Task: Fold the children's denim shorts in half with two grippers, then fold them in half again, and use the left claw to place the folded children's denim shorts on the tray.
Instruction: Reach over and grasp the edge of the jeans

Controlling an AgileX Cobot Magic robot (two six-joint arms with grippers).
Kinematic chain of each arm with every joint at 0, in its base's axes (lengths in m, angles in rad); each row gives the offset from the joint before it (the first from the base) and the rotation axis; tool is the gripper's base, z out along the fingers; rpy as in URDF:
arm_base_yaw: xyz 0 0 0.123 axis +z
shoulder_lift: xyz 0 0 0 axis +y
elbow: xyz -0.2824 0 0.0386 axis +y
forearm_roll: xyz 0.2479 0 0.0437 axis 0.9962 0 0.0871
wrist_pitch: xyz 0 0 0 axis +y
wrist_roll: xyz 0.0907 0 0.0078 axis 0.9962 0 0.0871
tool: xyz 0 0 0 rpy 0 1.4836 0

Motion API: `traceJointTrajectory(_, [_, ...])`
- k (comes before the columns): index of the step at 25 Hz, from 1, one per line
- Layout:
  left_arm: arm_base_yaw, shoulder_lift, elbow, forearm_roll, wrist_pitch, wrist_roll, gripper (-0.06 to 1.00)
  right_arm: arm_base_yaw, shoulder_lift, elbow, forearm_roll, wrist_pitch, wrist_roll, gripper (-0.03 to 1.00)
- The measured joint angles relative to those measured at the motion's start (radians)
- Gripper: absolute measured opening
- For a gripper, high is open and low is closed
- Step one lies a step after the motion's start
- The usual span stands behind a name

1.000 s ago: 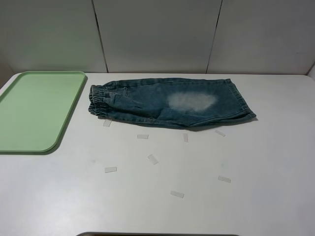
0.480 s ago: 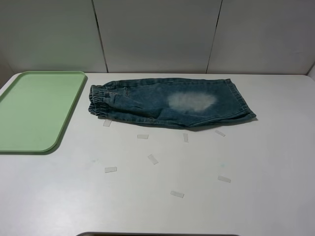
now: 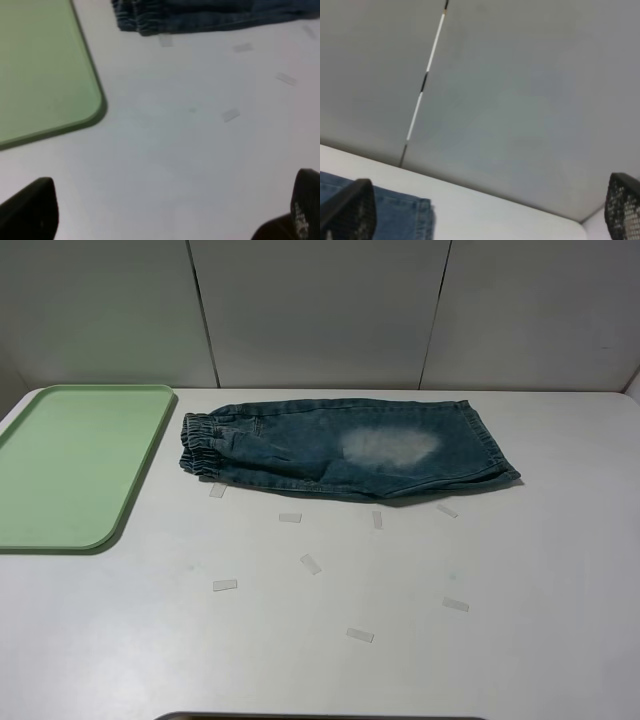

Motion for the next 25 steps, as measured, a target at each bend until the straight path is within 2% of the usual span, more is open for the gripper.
traceJointTrajectory(8, [0.010,0.000,0.000,0.003,0.000,0.000,0.92,0.000,0.077,0.000,0.051,0.003,0.000,0.69])
traceJointTrajectory(15, [0.011,0.000,0.000,0.003,0.000,0.000,0.92,0.000,0.176,0.000,0.216,0.010,-0.009,0.69])
traceJointTrajectory(19, [0.011,0.000,0.000,0.003,0.000,0.001,0.92,0.000,0.220,0.000,0.261,0.008,-0.053,0.69])
traceJointTrajectory(22, [0.011,0.000,0.000,0.004,0.000,0.001,0.92,-0.001,0.242,0.000,0.295,-0.026,-0.074,0.69])
traceJointTrajectory(25, [0.011,0.000,0.000,0.004,0.000,0.001,0.92,-0.021,0.267,0.000,0.371,-0.081,-0.114,0.69])
